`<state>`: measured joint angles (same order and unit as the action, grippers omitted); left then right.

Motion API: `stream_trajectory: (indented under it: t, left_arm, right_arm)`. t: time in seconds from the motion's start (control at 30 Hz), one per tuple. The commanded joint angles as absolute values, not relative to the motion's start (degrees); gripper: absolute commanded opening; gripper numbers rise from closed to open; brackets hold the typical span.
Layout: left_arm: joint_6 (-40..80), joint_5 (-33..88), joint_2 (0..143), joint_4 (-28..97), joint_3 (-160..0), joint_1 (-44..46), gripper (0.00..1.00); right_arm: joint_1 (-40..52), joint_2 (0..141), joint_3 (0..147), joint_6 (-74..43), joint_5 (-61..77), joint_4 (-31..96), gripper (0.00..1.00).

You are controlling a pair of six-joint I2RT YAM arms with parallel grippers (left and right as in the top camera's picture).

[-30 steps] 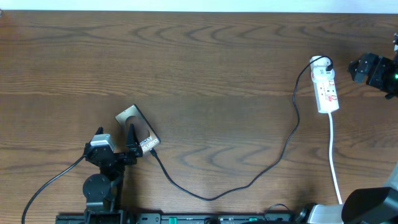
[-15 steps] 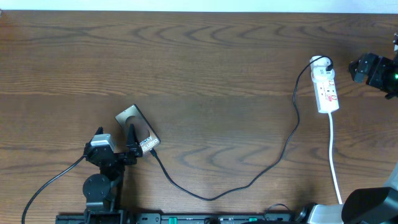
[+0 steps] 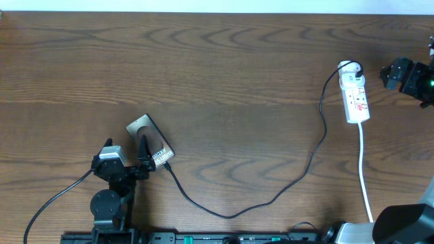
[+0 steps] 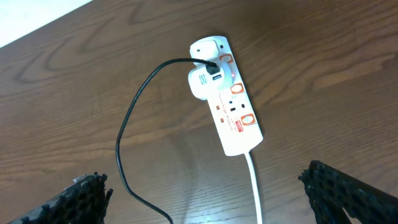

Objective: Plug charger to phone and switch on socket

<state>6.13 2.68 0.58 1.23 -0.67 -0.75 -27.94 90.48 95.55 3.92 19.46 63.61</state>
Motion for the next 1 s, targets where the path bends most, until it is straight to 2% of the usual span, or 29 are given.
stream_trajectory:
  t: [0.0, 0.43, 0.63, 0.97]
  left_arm:
    - [5.6, 1.4, 0.3, 4.1, -0.2, -1.1, 0.88]
    - [5.6, 1.4, 0.3, 4.1, -0.2, -1.1, 0.88]
    - [5.6, 1.4, 0.3, 4.1, -0.2, -1.1, 0.88]
    - [5.6, 1.4, 0.3, 4.1, -0.2, -1.1, 0.88]
  right_arm:
    - [-27.8, 90.0, 95.9, 3.4, 19.4, 63.7, 0.99]
    - [-27.1, 89.7, 95.4, 3.9, 17.8, 61.1, 0.99]
    - [-20.6, 84.5, 86.5, 3.9, 17.9, 46.3, 0.99]
    - [-8.5, 68.0, 56.1, 3.9, 17.9, 16.1, 0.99]
